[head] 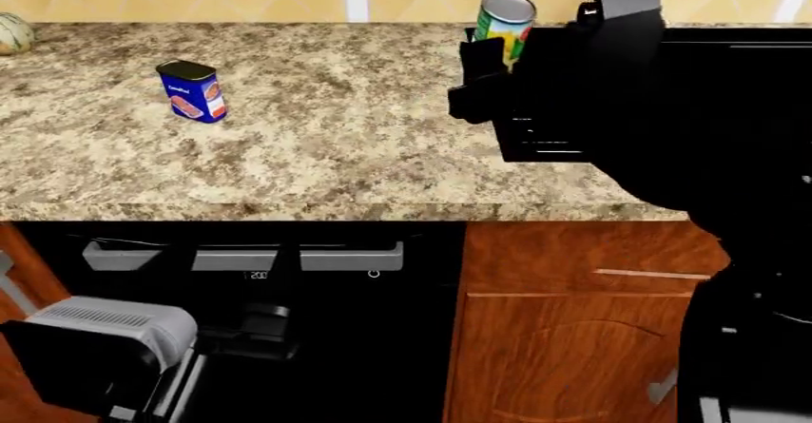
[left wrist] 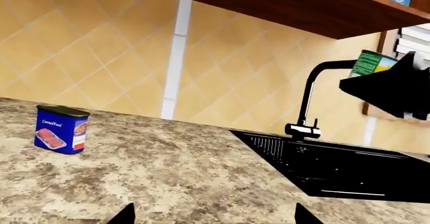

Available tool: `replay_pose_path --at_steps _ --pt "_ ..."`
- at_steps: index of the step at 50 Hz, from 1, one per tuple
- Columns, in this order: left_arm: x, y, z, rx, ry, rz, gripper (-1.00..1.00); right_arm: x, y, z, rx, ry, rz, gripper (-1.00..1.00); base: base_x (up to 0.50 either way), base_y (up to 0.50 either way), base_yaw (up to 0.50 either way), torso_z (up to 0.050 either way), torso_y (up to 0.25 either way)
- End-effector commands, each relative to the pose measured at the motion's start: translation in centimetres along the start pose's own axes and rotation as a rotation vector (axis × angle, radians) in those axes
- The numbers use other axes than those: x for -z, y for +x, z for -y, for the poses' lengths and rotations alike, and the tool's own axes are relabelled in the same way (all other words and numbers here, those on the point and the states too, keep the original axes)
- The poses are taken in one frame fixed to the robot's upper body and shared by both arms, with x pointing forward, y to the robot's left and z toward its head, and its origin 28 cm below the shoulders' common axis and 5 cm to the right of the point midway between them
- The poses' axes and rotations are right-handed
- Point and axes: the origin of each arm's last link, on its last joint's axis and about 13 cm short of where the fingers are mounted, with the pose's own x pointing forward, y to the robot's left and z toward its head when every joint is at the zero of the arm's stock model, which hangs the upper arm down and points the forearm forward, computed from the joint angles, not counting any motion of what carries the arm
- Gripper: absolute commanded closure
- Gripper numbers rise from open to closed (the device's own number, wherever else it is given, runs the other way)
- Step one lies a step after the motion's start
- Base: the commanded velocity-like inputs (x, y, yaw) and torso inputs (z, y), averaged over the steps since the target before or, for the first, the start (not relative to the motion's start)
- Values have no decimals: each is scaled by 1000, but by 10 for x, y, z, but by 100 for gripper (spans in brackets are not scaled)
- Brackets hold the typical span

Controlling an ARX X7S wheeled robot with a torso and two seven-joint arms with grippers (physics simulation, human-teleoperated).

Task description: Pick the cans from the counter and place them in their designated side in the cabinet.

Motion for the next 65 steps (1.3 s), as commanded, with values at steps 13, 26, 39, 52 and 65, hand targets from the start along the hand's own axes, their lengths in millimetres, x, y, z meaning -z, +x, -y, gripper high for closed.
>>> replay_pose_path --at_steps 13,26,39,52,65 --pt "2 11 8 95 -77 10 -100 -127 -95 39 239 -72 94 100 0 0 0 0 1" --pt "-8 13 9 110 -86 61 -100 -239 -93 59 146 -80 92 100 0 0 0 0 0" --pt "-20 20 13 185 -111 152 -100 -257 -99 48 342 -172 97 100 0 0 0 0 0" --pt "-70 12 24 313 -190 335 -100 -258 -97 50 408 -158 149 100 0 0 0 0 1" --pt "-89 8 29 322 -161 368 -100 -258 -97 50 408 -158 149 100 0 0 0 0 1"
